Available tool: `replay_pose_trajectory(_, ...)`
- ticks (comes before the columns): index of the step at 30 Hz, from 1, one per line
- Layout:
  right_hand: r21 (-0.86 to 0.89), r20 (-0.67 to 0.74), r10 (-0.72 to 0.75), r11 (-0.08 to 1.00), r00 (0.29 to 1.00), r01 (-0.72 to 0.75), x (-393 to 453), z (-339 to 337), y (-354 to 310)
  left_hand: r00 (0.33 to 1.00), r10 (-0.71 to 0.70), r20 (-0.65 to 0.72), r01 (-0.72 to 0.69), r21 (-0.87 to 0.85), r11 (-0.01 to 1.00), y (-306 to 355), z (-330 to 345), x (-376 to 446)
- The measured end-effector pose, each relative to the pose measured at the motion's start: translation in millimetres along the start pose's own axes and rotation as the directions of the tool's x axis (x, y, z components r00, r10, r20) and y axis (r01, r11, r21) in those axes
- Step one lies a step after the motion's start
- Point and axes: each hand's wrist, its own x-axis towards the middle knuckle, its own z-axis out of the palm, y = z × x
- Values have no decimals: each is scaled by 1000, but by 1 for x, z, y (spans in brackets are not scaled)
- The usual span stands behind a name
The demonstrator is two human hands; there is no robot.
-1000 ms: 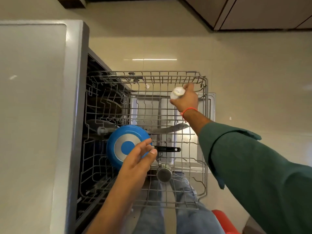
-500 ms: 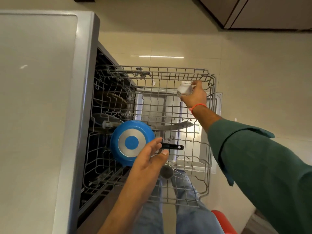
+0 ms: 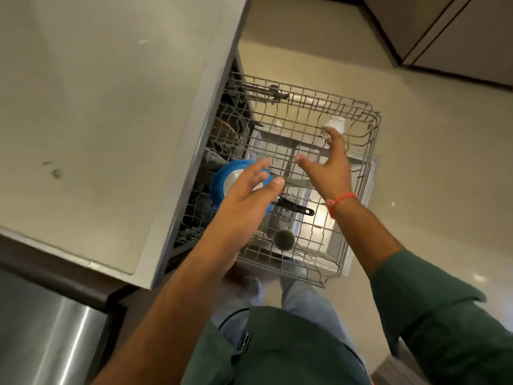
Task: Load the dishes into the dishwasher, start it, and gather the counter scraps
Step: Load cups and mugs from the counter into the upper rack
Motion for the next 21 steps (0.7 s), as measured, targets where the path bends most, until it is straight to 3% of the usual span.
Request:
replay_pose_trajectory(7,-20,118,-217,975,969,220,-92,34,-63,985,139,-100,-145,-46,988,-28,-64,-47)
replay_pose_trajectory(13,-61,217,-368,919,904,389,-180,102,-113,952,212,-220,-249,-157,956,-81,-151,-112)
replay_pose_trajectory(17,-20,322,-390,908,863,418,-243,153,-138,927,180,-329,-265,-238,934,-123,-209,-163)
replay_pose_trajectory(21,-11,490,-425,870,761,493,-300,207,-154,868,123,-481,-309,-328,893,-166,-266,-217)
